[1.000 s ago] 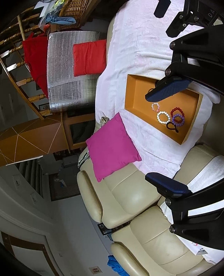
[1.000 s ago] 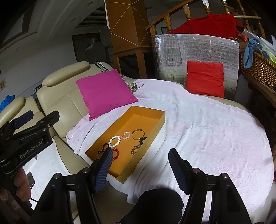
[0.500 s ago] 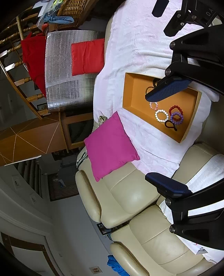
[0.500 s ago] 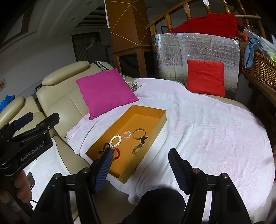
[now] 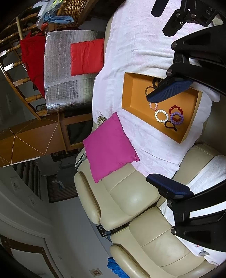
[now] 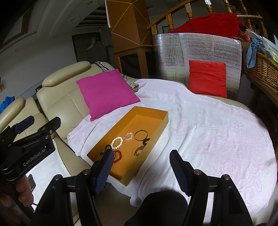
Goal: Organize jewelry
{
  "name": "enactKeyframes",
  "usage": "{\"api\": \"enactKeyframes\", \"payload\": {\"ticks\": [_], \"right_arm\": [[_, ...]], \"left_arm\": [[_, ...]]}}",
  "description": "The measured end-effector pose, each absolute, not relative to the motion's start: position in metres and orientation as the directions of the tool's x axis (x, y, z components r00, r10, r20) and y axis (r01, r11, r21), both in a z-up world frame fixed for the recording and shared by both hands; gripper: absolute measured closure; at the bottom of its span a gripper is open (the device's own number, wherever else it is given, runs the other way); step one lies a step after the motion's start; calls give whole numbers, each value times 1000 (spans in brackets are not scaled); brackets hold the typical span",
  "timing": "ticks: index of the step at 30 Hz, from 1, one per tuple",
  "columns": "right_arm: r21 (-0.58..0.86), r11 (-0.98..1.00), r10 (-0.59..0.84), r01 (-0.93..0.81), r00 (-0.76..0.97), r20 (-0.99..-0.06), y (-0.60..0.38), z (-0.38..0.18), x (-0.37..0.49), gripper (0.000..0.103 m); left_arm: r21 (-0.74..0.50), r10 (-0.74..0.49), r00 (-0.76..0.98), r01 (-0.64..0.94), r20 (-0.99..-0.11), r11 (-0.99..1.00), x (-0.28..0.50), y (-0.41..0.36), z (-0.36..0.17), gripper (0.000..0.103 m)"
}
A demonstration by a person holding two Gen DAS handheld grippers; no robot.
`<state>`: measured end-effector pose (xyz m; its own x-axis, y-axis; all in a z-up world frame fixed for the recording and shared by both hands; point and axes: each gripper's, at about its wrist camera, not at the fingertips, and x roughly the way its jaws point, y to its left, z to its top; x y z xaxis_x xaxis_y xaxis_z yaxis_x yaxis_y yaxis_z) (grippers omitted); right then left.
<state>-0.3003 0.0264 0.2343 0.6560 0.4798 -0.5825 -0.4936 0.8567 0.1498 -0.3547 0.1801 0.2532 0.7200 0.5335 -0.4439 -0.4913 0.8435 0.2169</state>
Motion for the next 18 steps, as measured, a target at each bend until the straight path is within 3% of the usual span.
{"api": "enactKeyframes", "payload": {"ticks": [18], "right_arm": [[145,857,477,-495,654,-587,36,236,-297,33]], "left_arm": [[205,536,711,-502,-455,840,-355,189,248,19]]}}
